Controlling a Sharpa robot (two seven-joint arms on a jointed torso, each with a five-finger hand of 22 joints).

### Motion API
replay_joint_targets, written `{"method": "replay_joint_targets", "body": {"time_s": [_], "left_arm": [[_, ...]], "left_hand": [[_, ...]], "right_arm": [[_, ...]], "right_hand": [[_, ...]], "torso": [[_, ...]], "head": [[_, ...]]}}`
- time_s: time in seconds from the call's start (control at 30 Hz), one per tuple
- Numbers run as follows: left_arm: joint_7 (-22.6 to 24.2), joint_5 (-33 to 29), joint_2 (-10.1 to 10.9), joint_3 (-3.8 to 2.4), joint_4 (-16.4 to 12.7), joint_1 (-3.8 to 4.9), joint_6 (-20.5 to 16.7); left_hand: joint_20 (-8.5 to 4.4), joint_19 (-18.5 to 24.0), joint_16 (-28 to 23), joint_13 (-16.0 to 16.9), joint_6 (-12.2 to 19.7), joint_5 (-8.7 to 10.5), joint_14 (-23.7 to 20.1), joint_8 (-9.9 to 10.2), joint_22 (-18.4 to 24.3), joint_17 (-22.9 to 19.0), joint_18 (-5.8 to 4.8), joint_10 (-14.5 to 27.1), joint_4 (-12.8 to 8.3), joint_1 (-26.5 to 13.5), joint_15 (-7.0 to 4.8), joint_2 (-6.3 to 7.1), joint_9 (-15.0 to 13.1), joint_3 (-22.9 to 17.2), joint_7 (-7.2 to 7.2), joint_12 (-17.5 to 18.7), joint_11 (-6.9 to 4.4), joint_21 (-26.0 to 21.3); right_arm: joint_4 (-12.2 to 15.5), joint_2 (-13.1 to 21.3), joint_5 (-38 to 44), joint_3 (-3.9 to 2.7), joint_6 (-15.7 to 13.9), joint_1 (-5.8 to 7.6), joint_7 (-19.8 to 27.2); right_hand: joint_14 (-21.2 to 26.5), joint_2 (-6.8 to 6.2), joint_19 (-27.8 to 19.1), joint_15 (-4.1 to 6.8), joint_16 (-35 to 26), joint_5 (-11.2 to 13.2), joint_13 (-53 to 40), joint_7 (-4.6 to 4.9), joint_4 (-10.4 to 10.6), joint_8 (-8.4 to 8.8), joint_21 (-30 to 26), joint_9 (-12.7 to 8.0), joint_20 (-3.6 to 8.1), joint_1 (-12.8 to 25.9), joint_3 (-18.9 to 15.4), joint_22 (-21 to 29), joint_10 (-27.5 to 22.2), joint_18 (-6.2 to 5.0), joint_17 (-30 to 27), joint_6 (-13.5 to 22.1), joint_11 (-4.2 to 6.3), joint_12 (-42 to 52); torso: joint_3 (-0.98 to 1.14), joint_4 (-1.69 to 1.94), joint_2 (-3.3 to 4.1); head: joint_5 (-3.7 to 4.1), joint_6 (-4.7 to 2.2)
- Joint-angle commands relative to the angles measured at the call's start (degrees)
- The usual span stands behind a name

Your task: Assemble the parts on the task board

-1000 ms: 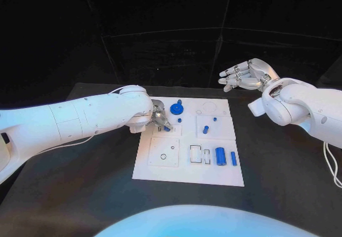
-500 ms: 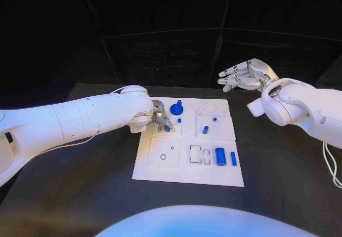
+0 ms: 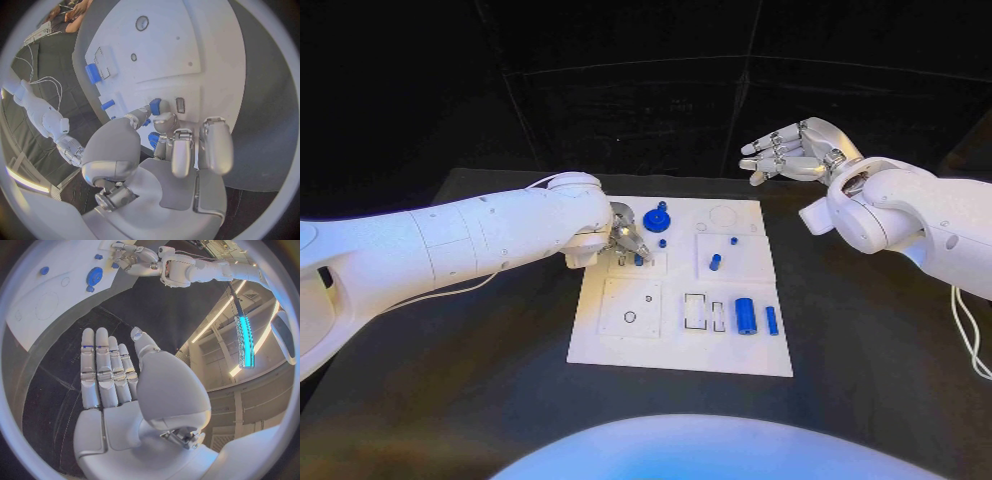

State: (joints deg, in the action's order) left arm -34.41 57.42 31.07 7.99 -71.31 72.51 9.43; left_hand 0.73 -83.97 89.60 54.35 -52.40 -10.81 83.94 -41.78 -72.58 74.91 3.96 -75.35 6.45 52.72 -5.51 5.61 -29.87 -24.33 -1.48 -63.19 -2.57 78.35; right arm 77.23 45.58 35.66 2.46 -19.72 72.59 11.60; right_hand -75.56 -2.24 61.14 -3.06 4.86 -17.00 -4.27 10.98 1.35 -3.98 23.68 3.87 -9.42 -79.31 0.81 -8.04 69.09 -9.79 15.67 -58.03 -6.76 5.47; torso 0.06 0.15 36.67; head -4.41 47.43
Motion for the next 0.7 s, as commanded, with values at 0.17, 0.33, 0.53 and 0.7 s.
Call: {"method": "replay_joint_targets", "body": {"time_s": [0.17,0.33,0.53,0.7], "left_arm": [[-0.5,-0.3,-0.2,-0.03,0.4,0.06,0.3],[-0.5,-0.3,0.1,-0.04,0.3,0.06,-0.3],[-0.1,-0.3,0.8,-0.1,-0.1,0.09,-1.9],[0.5,-0.3,1.9,-0.92,-1.2,0.34,-2.6]], "left_hand": [[-0.45,-0.6,0.4,0.1,-0.7,3.83,6.1,-0.5,-0.2,15.1,-0.4,0.0,1.8,-1.0,-0.51,0.27,0.1,6.5,0.21,-0.5,-0.06,0.1],[-0.61,-0.7,0.4,0.1,-0.8,8.03,6.1,-0.8,-0.5,15.1,-0.43,0.1,3.9,-0.7,-0.63,0.37,0.1,12.4,0.36,-0.6,-0.22,0.2],[-0.93,-0.8,0.4,0.0,-0.8,8.16,6.1,-0.9,-0.7,15.1,-0.47,0.0,8.1,-2.9,-0.9,1.17,0.0,17.8,0.6,-0.6,-0.47,0.3],[-1.05,-0.6,0.4,-0.3,-0.5,8.16,6.1,-1.0,-0.4,15.1,-0.4,0.2,10.0,-0.7,-0.97,0.85,-0.1,20.8,0.61,-0.3,-0.49,0.0]], "right_arm": [[0.0,-0.1,-0.2,-0.05,0.0,0.12,0.6],[-0.1,-0.1,-0.2,-0.05,0.0,0.12,0.6],[-0.2,-0.2,-0.2,-0.05,0.0,0.12,0.5],[-0.3,-0.3,-0.2,-0.04,0.0,0.12,0.6]], "right_hand": [[0.1,0.06,0.4,-0.53,-0.4,-0.3,0.1,0.09,0.1,0.22,-0.5,0.0,-0.21,0.6,-0.2,0.2,-0.1,-0.65,-0.1,0.3,-0.24,-0.3],[0.3,-0.02,0.3,-0.65,-0.7,-0.3,0.3,0.16,0.2,0.23,-0.9,0.0,-0.31,0.8,-0.2,0.4,-0.3,-0.62,-0.2,0.5,-0.34,-0.3],[0.8,-0.04,0.1,-0.9,-1.1,-0.4,0.4,0.31,0.4,0.21,-1.5,0.0,-0.55,1.4,-0.5,0.7,-0.7,-0.59,-0.4,0.7,-0.53,-0.3],[1.1,-0.06,-0.1,-1.05,-1.2,-0.5,0.5,0.43,0.3,0.22,-1.9,0.0,-0.7,1.5,-0.6,1.0,-1.1,-0.59,-0.5,0.9,-0.67,-0.4]], "torso": [[0.01,0.03,-0.04],[-0.06,0.06,-0.02],[-0.04,0.06,-0.07],[-0.05,0.05,-0.04]], "head": [[0.12,-0.02],[0.17,-0.1],[0.23,-0.11],[0.26,-0.13]]}}
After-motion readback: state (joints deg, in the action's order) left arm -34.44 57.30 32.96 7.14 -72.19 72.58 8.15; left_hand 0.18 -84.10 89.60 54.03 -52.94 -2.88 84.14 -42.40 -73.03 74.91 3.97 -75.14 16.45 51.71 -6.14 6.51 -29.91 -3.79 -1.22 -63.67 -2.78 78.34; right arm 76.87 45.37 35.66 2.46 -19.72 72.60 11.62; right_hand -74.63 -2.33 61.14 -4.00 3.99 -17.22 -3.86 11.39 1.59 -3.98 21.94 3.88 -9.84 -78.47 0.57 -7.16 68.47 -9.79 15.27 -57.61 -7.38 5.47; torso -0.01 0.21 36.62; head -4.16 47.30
